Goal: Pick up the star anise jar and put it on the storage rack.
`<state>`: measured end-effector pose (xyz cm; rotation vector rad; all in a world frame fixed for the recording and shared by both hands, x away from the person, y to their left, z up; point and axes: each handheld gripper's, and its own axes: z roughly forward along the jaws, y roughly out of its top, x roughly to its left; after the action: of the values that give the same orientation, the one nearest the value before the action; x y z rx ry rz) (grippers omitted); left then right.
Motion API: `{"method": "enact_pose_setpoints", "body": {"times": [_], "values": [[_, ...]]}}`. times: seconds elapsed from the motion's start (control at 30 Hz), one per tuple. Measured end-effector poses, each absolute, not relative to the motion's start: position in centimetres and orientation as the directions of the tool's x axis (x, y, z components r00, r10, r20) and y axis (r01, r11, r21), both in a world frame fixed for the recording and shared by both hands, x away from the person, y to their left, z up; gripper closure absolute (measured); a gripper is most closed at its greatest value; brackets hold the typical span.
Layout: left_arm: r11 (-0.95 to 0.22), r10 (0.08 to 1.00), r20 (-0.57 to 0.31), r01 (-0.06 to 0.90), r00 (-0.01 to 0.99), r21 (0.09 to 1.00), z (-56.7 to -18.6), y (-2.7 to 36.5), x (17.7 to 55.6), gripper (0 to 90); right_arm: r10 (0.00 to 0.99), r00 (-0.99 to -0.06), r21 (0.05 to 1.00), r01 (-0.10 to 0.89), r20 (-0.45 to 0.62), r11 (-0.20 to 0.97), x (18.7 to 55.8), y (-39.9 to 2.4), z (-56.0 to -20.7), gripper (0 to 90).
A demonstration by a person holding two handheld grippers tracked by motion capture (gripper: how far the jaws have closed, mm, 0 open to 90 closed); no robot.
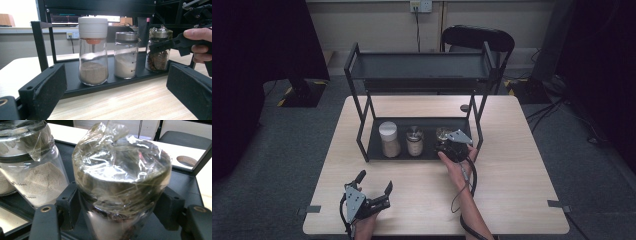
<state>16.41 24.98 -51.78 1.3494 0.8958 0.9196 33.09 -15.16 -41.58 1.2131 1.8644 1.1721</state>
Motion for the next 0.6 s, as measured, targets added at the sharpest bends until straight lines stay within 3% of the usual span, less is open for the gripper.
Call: {"method": "enact_pose_setpoints", "body": {"times": [0.6], "values": [[0.010,0.922,0.000,-0.024,0.387,1.000,-51.77,24.96,16.41,2.2,0.923,-0.384,0.908,0.378,-0.021,0.178,33.10,-15.11,-41.52,30.4]]}}
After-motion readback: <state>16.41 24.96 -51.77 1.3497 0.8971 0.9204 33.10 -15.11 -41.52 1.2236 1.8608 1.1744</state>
